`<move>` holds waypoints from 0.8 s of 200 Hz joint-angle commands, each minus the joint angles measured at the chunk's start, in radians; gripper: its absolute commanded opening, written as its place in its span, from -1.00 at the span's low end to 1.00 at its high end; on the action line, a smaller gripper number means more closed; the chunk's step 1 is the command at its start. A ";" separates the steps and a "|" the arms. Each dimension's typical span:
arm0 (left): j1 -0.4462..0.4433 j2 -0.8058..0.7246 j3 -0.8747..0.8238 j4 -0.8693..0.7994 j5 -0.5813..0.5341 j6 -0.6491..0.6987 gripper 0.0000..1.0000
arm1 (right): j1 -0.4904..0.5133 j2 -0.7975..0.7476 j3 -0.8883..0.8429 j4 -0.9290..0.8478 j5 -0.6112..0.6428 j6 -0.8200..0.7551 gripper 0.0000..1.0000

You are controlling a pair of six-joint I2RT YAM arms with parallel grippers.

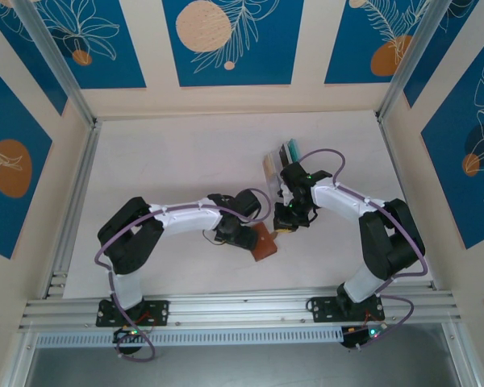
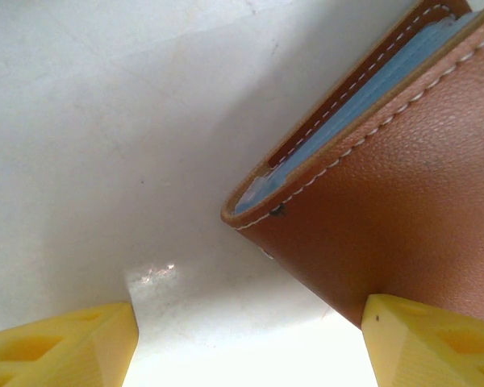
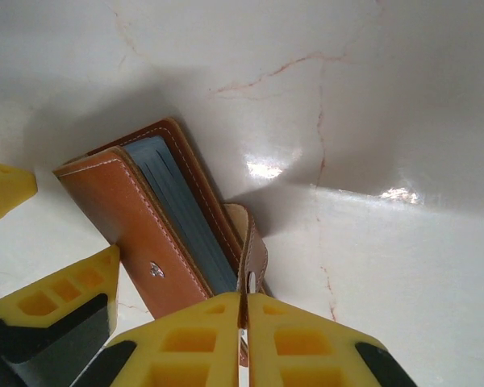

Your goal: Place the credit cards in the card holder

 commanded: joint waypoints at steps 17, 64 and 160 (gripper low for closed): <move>-0.015 0.108 -0.056 0.059 -0.021 0.018 0.47 | -0.005 -0.013 -0.016 0.002 -0.060 -0.026 -0.96; -0.015 0.110 -0.059 0.086 -0.008 0.005 0.47 | 0.033 -0.035 0.002 0.029 -0.176 -0.038 -1.00; -0.012 0.106 -0.052 0.113 0.024 -0.010 0.46 | 0.081 0.070 -0.008 0.059 -0.212 -0.041 -1.00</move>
